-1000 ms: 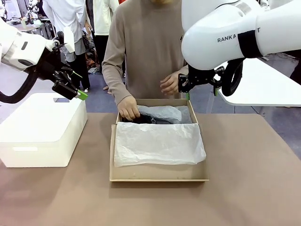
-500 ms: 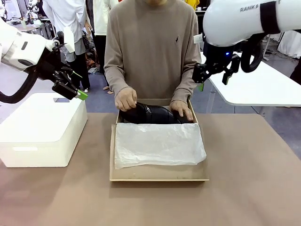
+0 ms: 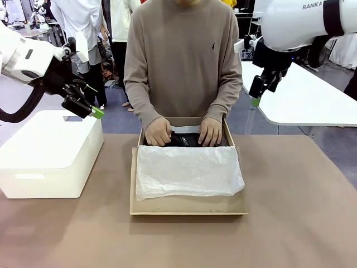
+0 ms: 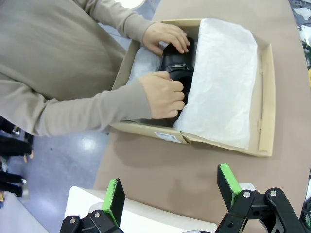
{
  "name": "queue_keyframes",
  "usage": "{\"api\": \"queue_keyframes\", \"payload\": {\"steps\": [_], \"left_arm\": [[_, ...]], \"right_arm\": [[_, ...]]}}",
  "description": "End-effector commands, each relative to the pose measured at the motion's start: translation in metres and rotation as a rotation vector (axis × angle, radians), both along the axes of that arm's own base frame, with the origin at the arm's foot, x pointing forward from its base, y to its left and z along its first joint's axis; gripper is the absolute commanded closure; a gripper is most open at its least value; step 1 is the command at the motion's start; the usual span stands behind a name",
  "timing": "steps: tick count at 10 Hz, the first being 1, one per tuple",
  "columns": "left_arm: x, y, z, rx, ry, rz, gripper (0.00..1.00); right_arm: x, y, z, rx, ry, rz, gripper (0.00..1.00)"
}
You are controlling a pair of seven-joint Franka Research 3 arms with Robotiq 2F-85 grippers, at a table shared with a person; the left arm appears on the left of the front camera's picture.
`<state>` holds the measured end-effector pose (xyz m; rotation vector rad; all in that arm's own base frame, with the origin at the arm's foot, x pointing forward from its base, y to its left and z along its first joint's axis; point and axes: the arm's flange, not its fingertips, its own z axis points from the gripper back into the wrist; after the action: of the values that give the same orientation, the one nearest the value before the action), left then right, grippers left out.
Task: Pack the shoes into the box.
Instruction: Close the Shoes Box.
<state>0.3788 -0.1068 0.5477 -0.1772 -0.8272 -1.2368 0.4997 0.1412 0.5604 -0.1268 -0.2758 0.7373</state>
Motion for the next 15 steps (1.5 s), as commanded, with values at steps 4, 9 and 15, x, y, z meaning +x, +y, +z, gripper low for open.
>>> {"api": "queue_keyframes", "payload": {"steps": [4,9,15], "left_arm": [[0.003,0.001,-0.002,-0.013,-0.003,-0.022,0.00],[0.003,0.001,-0.002,-0.013,-0.003,-0.022,0.00],[0.003,0.001,-0.002,-0.013,-0.003,-0.022,0.00]], "right_arm": [[-0.001,0.002,-0.001,0.001,0.006,-0.011,0.00],[-0.005,-0.011,0.008,0.221,0.213,0.059,0.99],[0.014,-0.051,-0.012,0.190,0.013,0.623,1.00]]}}
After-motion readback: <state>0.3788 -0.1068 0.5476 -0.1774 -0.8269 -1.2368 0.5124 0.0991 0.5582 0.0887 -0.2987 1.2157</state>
